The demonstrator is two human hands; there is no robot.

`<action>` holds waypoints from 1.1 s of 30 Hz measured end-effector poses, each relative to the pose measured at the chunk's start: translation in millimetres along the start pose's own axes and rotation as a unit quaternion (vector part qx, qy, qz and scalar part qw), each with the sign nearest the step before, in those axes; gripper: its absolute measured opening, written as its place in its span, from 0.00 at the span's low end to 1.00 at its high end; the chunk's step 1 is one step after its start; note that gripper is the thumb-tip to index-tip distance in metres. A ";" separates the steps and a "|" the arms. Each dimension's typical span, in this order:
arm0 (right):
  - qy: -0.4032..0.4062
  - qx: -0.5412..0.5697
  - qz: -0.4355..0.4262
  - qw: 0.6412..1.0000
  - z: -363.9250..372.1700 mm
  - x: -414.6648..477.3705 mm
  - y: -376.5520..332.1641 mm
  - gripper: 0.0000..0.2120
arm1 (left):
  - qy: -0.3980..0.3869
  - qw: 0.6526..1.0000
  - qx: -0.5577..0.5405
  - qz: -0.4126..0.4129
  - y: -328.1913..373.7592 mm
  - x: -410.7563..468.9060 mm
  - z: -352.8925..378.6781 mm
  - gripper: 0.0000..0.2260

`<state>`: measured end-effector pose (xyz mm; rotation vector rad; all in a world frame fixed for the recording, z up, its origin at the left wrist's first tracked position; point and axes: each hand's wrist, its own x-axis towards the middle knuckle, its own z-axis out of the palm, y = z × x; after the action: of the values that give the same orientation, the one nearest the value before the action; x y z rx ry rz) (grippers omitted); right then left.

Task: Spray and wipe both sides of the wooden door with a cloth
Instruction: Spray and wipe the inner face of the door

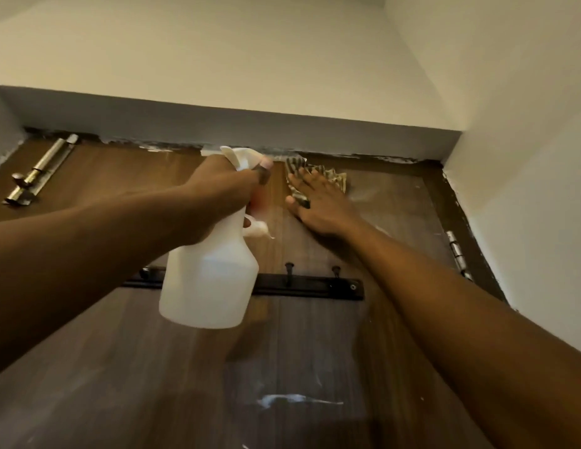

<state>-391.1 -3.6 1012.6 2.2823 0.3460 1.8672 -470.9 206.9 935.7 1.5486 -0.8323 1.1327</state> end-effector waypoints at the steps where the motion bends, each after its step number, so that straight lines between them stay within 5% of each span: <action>1: -0.004 -0.003 -0.005 1.000 -0.4 -10.6 8.6 0.29 | 0.000 1.000 -0.001 -0.001 0.9 -1.1 2.2 0.22; 10: 0.034 0.023 0.183 0.982 -23.3 1.0 92.1 0.31 | -0.013 1.000 0.008 -0.003 9.0 -13.1 13.2 0.21; 18: 0.006 -0.019 0.035 0.999 -9.2 -35.9 64.0 0.29 | -0.011 1.000 0.010 0.013 25.1 -6.1 41.2 0.22; 27: 0.028 0.044 0.241 0.969 -31.7 -25.5 160.0 0.31 | -0.040 0.999 -0.005 0.021 40.3 -3.5 76.1 0.20; 33: 0.024 0.009 0.096 0.995 -23.3 -33.8 138.1 0.29 | -0.062 0.998 -0.015 0.012 38.9 -12.1 99.3 0.20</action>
<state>-410.7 -145.9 1023.8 2.3604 0.1534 2.0184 -484.9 100.6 930.9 1.5998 -0.9489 1.0460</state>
